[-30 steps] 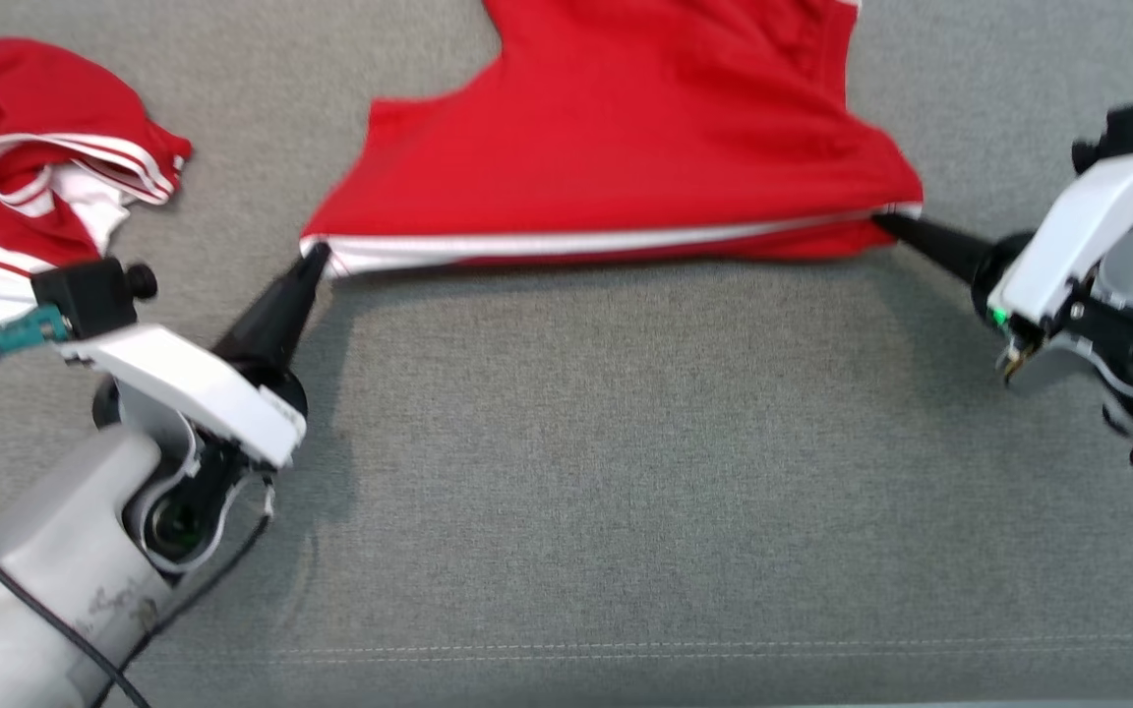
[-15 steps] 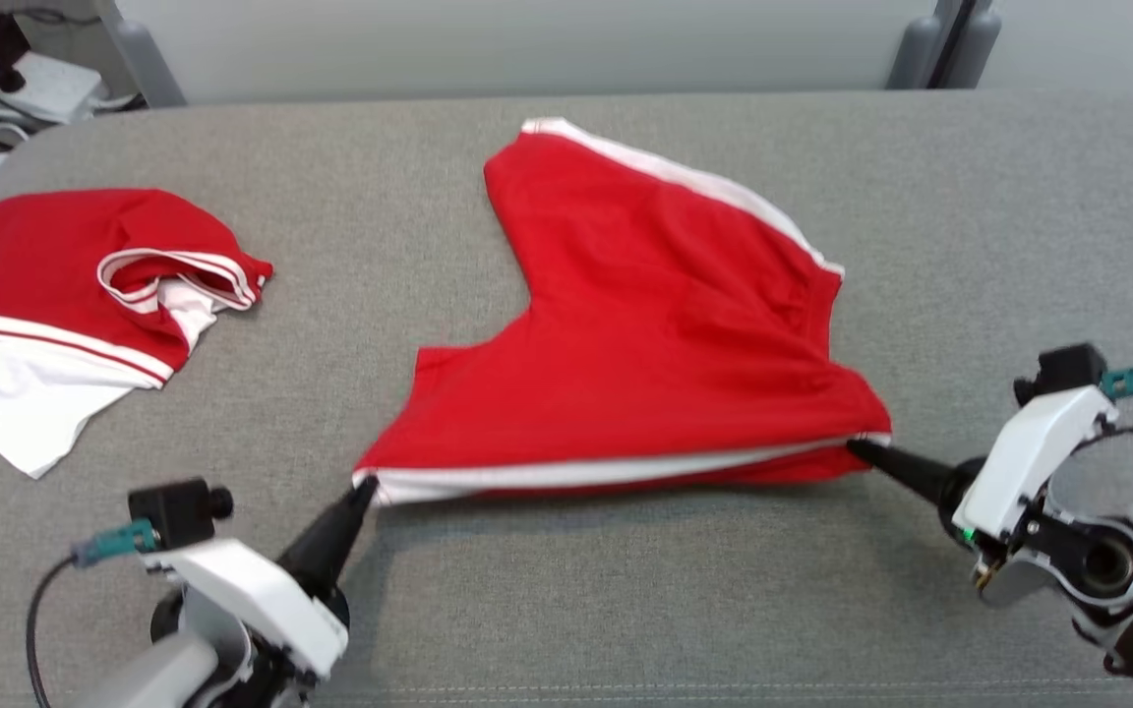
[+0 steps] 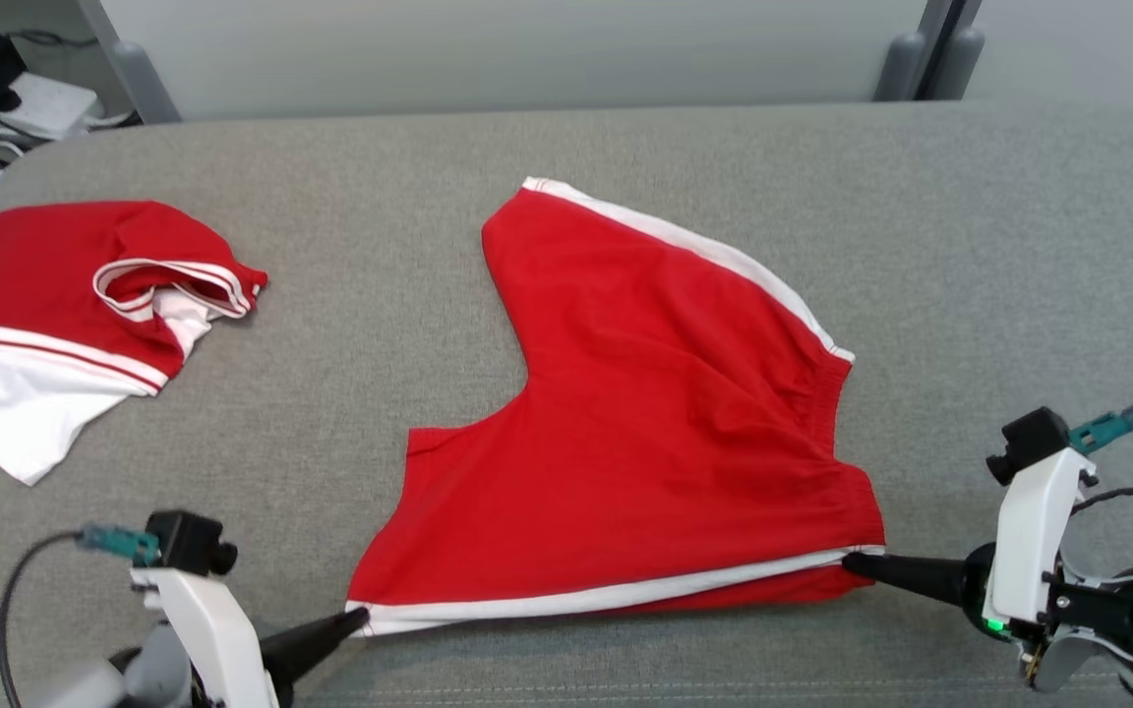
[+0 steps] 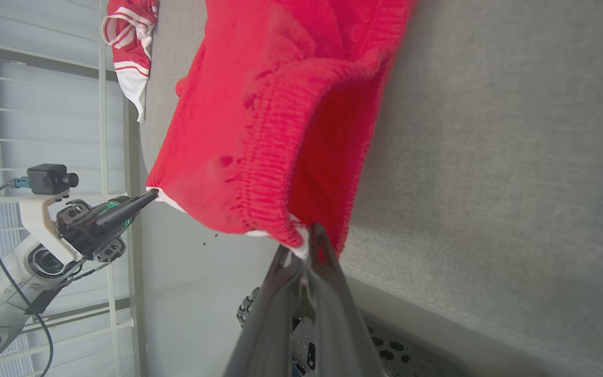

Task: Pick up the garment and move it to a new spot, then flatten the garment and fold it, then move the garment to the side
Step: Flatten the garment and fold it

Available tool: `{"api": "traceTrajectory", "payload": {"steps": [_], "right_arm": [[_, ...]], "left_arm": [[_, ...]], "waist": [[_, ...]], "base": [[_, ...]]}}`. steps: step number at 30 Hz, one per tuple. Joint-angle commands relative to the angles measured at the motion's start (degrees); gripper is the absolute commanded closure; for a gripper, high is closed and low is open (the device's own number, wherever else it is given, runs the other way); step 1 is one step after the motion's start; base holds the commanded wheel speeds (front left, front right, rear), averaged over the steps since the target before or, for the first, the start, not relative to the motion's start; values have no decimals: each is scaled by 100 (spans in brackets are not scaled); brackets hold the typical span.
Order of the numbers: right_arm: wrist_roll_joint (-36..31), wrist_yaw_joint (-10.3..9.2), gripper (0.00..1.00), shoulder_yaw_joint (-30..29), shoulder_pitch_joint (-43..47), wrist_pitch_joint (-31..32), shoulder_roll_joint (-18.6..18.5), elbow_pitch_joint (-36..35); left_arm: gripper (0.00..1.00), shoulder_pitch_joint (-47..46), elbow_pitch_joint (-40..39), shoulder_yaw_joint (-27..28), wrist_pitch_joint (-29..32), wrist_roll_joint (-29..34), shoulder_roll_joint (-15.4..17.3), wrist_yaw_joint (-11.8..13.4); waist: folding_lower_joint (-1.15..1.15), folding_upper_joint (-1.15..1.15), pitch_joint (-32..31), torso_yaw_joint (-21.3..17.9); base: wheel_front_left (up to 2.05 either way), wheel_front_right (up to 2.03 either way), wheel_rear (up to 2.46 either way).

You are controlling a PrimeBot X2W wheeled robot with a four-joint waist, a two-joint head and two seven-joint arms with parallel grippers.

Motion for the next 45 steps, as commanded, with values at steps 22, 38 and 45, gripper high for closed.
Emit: {"api": "traceTrajectory", "payload": {"steps": [22,38,45], "right_arm": [[-2034,26,100,-1229,-5851,-1871,1461,2336],[-790,26,100,-1049,-3287,-445,934,2041],[-512,26,100,-1004,-1971,-523,679,1402]], "left_arm": [[100,-5647,1711,2118,-2131,1764,-598,-15],[100,-2967,847,909,-2338,640,-540,-22],[100,-1871,793,1092,-2440,733,-456,-22]], "waist": [[0,0,2248,-135],[0,0,1984,41],[0,0,1267,148]], "base": [[0,0,0],[0,0,0],[0,0,0]]}}
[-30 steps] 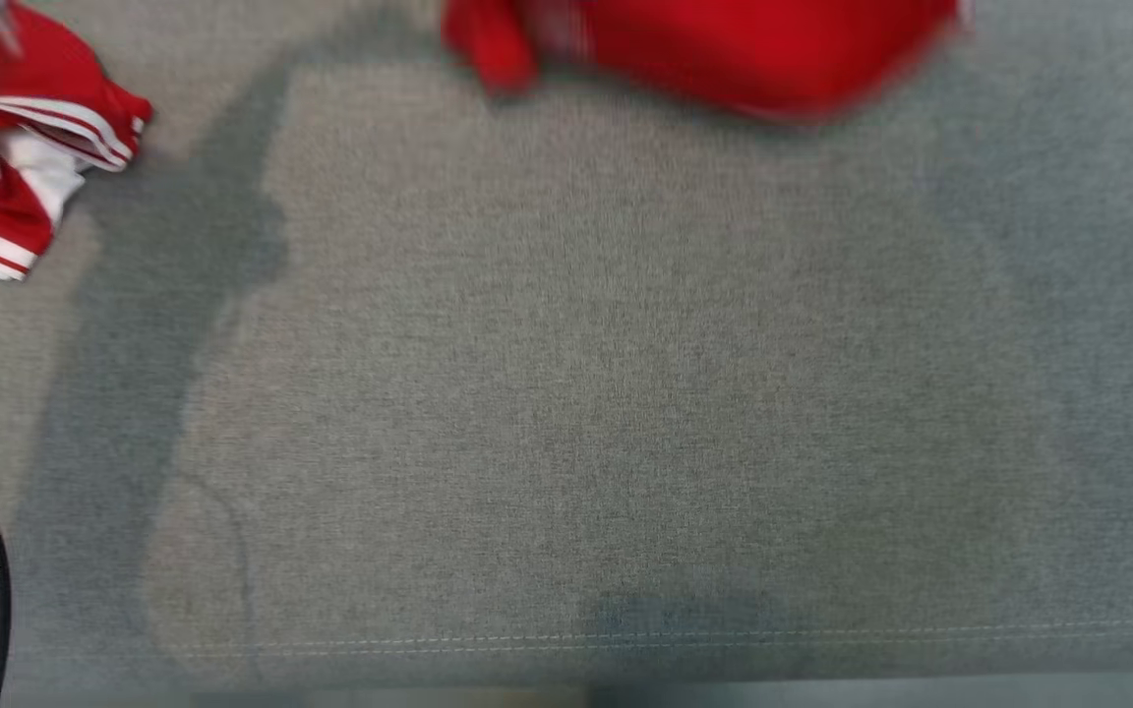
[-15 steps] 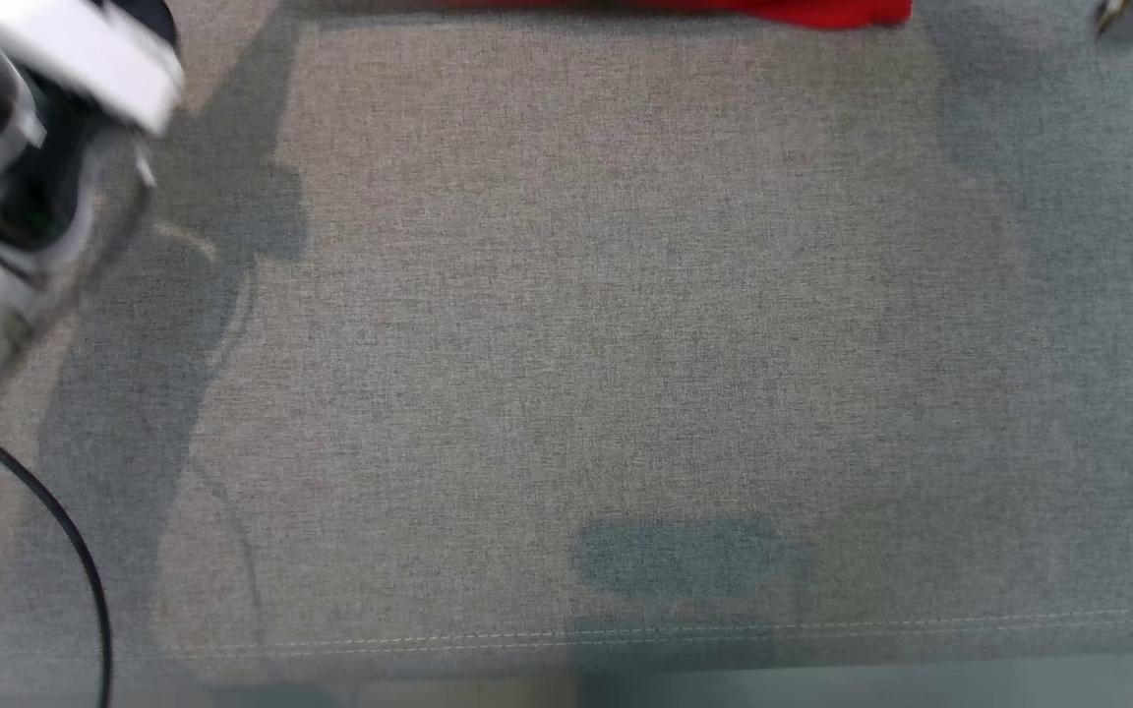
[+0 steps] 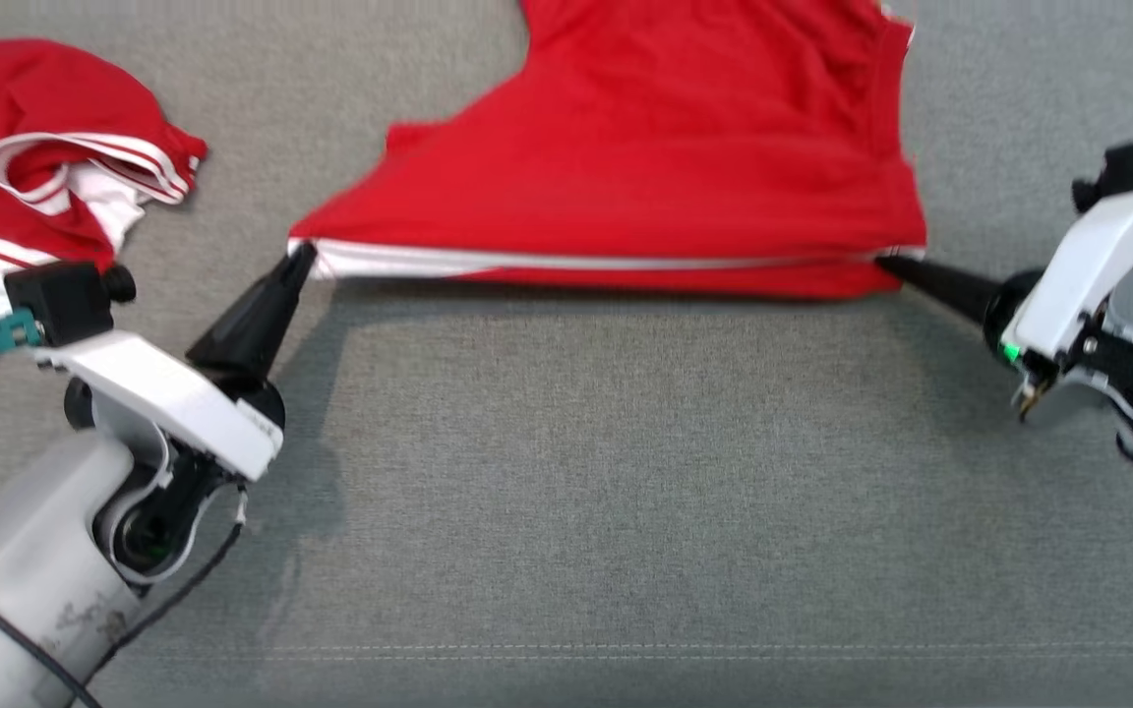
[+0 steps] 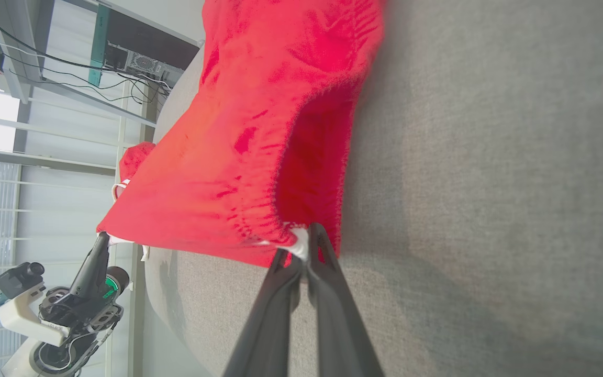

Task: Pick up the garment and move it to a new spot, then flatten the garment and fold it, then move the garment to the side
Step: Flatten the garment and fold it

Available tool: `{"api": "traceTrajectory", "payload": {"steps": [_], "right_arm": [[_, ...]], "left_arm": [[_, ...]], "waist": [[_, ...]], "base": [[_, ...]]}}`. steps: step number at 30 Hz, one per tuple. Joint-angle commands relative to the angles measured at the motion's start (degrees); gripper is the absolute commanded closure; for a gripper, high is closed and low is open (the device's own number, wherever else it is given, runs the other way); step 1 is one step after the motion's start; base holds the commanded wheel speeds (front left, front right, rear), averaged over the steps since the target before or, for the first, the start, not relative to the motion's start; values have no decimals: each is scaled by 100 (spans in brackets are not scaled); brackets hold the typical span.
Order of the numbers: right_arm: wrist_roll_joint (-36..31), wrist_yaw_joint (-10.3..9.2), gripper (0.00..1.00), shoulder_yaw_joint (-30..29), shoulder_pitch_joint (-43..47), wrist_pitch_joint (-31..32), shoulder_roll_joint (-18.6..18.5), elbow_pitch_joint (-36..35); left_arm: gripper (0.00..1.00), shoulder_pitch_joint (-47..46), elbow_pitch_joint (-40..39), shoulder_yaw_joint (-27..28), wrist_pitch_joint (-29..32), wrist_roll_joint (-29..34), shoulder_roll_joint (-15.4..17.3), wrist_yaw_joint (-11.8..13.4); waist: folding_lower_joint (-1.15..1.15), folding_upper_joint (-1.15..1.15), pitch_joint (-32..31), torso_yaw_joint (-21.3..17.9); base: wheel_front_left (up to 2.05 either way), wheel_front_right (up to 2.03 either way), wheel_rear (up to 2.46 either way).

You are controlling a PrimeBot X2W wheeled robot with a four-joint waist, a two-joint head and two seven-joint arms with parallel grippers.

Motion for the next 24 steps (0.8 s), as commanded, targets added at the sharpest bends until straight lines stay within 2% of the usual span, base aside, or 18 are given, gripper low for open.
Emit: {"api": "traceTrajectory", "payload": {"steps": [1,8,18,24], "right_arm": [[116,8,100,-19,389,-26,-193,-201],[96,8,100,122,1436,-306,-302,-515],[87,8,100,190,2094,-721,-127,-564],[64,8,100,248,2310,-839,-58,-517]], "left_arm": [[100,132,1,369,-78,155,244,2],[100,1180,281,753,-81,794,-165,1],[100,1959,551,1266,-81,1367,-621,1],[100,2277,674,1332,-82,1509,-763,1]], "waist": [[0,0,-393,69],[0,0,-1081,20],[0,0,-1364,-65],[0,0,-1528,-76]], "base": [[0,0,0],[0,0,0],[0,0,0],[0,0,0]]}}
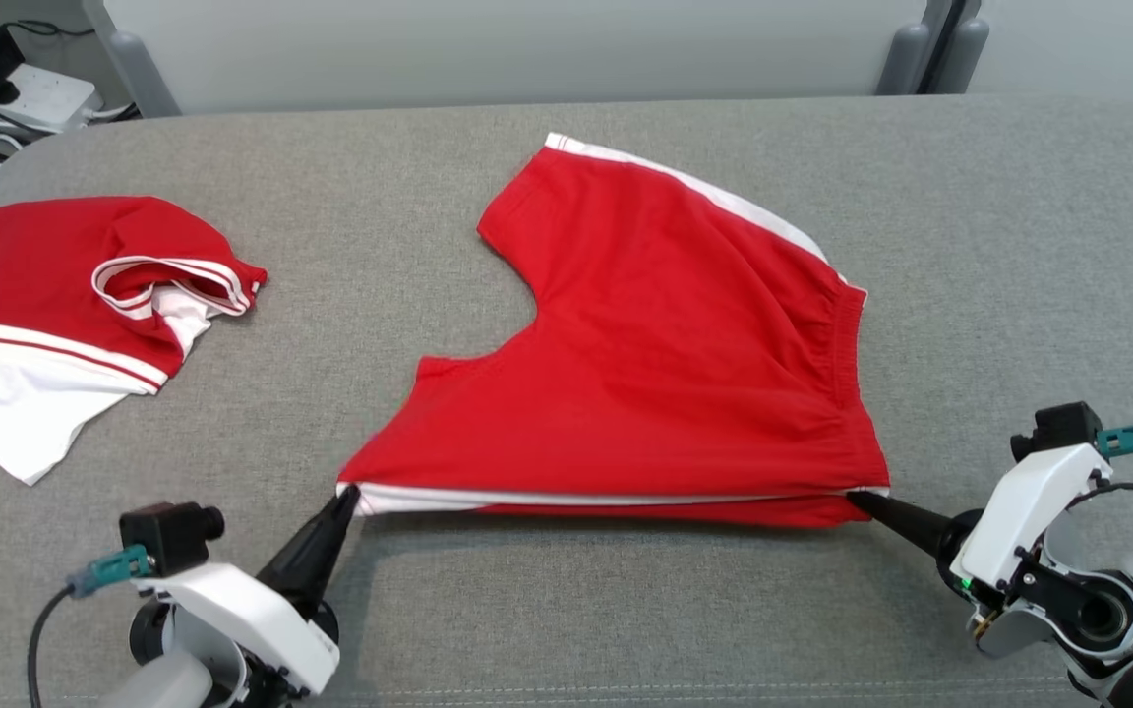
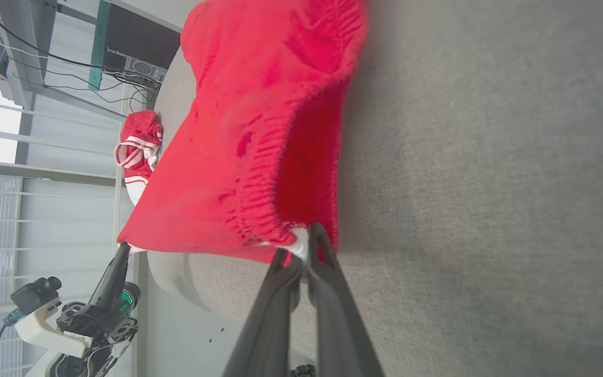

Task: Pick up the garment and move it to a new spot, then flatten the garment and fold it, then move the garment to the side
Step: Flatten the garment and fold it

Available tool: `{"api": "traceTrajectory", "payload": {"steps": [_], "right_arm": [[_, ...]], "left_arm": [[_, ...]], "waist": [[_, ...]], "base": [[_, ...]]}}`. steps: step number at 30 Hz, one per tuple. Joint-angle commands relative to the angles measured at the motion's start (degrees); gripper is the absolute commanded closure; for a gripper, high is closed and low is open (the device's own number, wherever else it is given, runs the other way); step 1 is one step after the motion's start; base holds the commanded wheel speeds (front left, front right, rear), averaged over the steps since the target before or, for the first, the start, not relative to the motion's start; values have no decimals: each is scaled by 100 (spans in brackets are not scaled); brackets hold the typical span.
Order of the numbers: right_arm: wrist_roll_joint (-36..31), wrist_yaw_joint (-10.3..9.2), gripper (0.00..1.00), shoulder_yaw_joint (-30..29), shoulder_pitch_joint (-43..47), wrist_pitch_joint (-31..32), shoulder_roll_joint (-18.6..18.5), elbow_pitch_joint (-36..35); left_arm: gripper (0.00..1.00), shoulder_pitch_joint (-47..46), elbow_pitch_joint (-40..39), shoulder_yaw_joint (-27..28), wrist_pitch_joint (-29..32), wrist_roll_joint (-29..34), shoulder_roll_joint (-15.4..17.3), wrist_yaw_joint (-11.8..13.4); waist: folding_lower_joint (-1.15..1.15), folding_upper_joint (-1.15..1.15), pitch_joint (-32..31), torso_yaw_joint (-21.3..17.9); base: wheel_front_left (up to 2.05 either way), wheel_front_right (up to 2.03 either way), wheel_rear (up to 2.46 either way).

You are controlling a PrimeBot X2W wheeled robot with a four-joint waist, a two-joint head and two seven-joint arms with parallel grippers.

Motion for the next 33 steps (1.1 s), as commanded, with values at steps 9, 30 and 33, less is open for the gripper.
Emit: {"api": "traceTrajectory", "payload": {"steps": [9,30,33], "right_arm": [[-539,9,0,41,231,-913,-169,-141],[-2725,9,0,-515,241,-3648,-191,11],[-3478,9,0,-1155,328,-3659,73,-70]], "left_arm": [[0,170,154,297,-77,333,34,1],[0,723,72,2627,-77,2543,-707,1],[0,876,-72,3096,-78,2974,-898,1]], "waist": [[0,0,-261,33],[0,0,-502,-52],[0,0,-528,-77]], "base": [[0,0,0],[0,0,0],[0,0,0]]}}
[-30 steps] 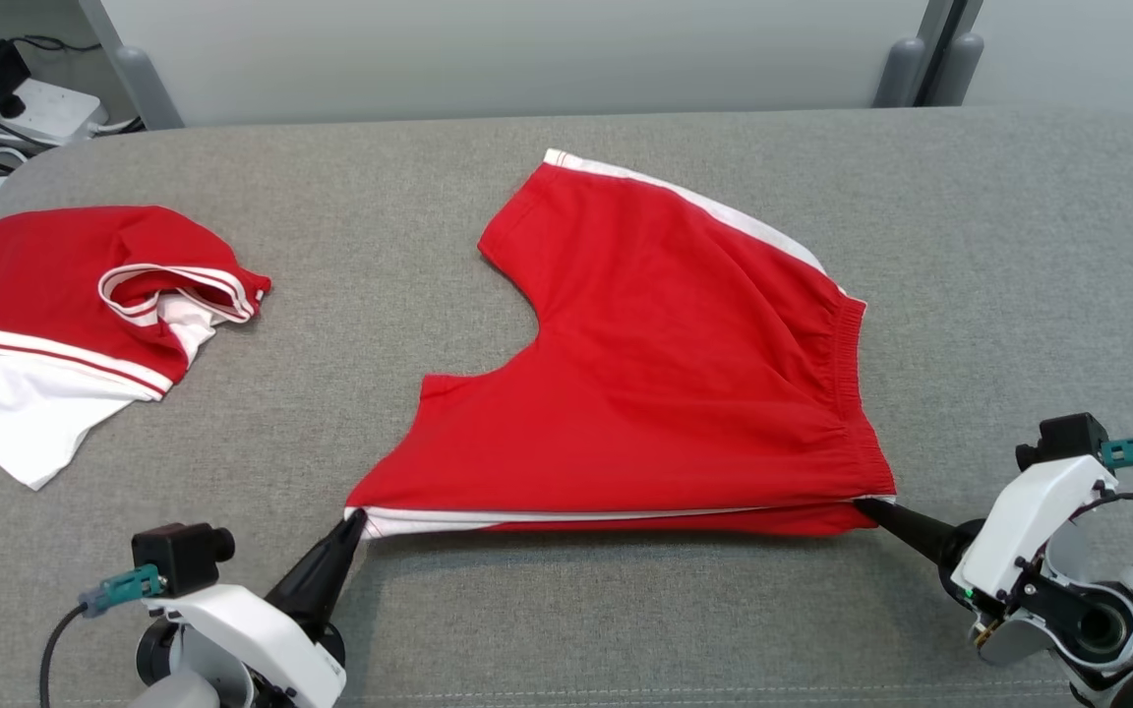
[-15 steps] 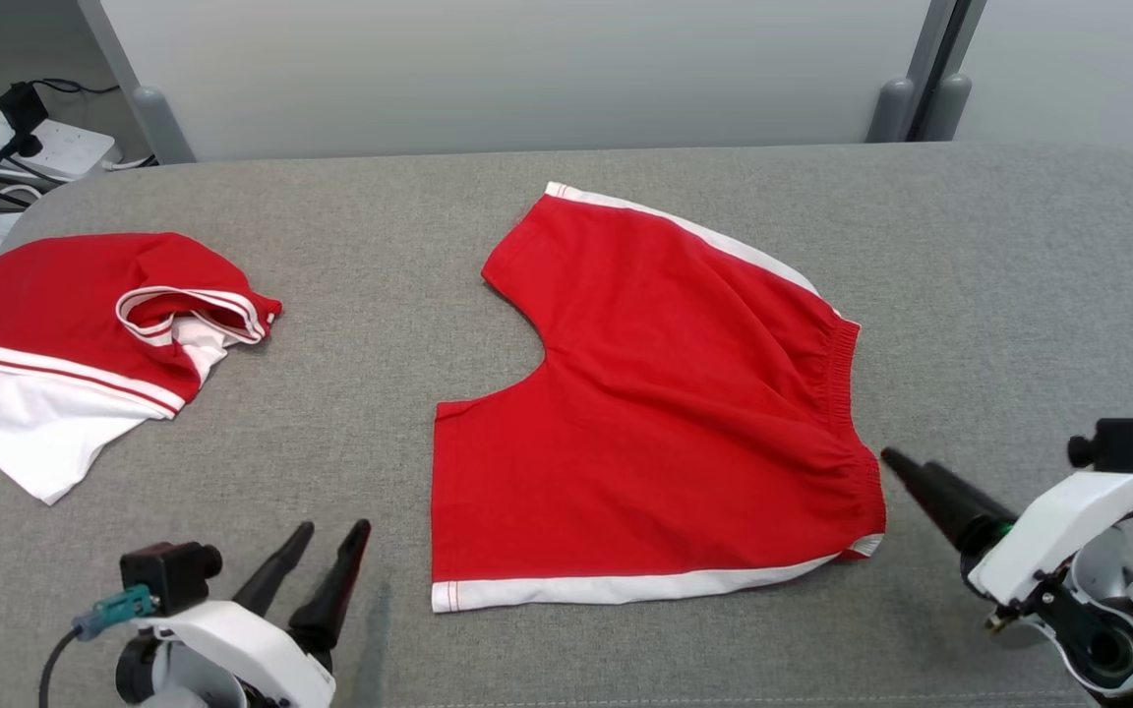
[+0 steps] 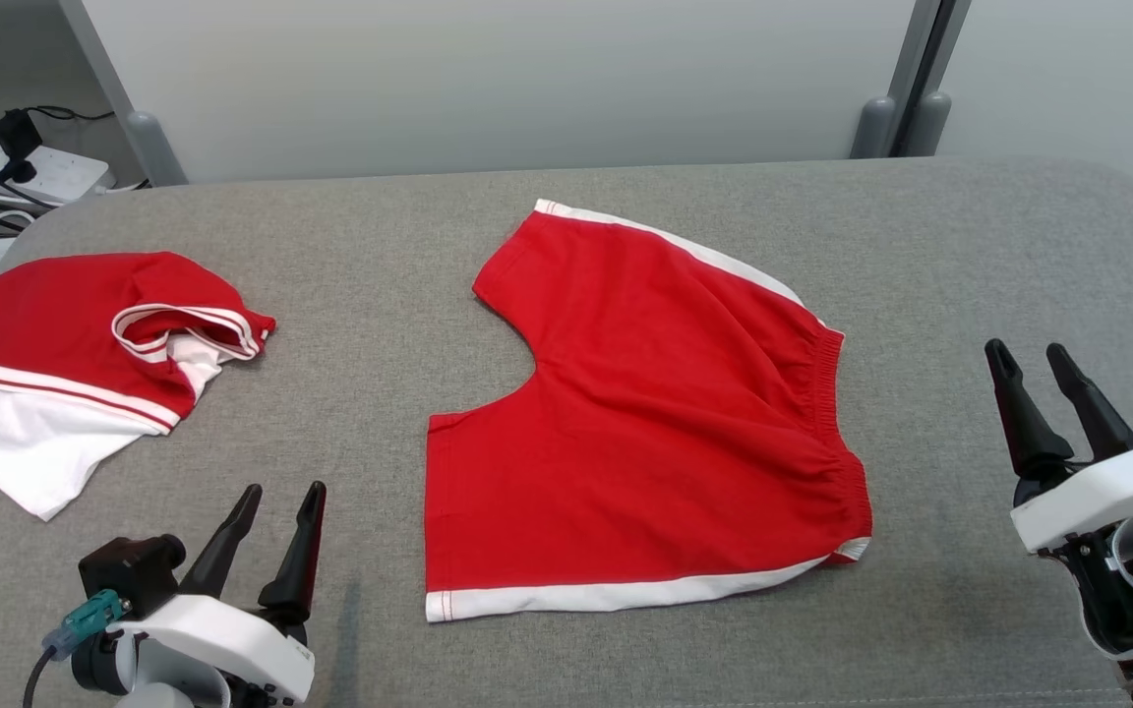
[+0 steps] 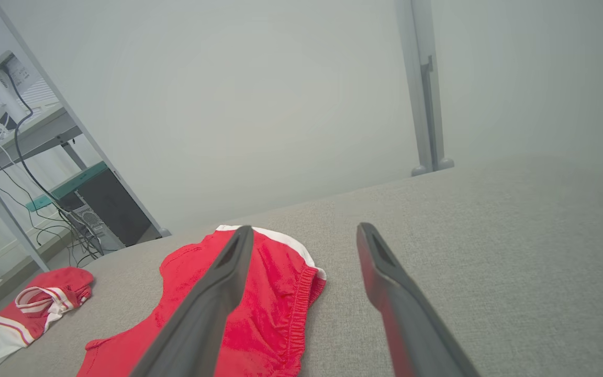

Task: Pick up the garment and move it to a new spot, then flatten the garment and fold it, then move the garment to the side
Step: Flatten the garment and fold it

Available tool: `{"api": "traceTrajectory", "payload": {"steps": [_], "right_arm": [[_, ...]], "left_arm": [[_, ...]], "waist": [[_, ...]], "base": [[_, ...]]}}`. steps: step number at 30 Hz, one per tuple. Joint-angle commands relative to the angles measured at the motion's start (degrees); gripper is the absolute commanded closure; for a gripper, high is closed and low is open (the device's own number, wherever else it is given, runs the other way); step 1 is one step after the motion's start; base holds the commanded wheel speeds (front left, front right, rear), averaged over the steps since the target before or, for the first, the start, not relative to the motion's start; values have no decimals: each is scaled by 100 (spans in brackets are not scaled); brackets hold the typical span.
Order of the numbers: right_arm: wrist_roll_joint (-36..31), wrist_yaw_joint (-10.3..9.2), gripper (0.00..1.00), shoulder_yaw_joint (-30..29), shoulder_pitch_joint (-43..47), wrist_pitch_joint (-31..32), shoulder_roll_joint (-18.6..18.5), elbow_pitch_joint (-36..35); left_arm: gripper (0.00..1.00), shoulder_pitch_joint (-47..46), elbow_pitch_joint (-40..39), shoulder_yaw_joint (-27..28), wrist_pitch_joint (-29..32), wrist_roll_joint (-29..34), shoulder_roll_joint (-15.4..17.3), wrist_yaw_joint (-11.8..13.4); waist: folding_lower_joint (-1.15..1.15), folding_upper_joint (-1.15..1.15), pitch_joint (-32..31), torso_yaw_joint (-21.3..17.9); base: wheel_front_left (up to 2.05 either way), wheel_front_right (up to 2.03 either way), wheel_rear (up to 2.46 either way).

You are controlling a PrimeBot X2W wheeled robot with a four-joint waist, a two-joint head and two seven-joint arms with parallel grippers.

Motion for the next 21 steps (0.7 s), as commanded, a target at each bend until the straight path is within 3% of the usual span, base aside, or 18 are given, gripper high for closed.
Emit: {"api": "traceTrajectory", "payload": {"steps": [1,9,21], "right_arm": [[-311,9,0,-215,66,-80,29,-218],[-1946,9,0,-1339,890,-82,734,-829],[-2929,9,0,-1876,1490,-83,1232,-1186]], "left_arm": [[0,-62,-182,332,-76,261,100,0],[0,306,-451,1109,-76,1252,-315,0],[0,811,-795,1930,-76,2259,-838,0]], "waist": [[0,0,-24,-11],[0,0,-175,-41],[0,0,-328,-63]], "base": [[0,0,0],[0,0,0],[0,0,0]]}}
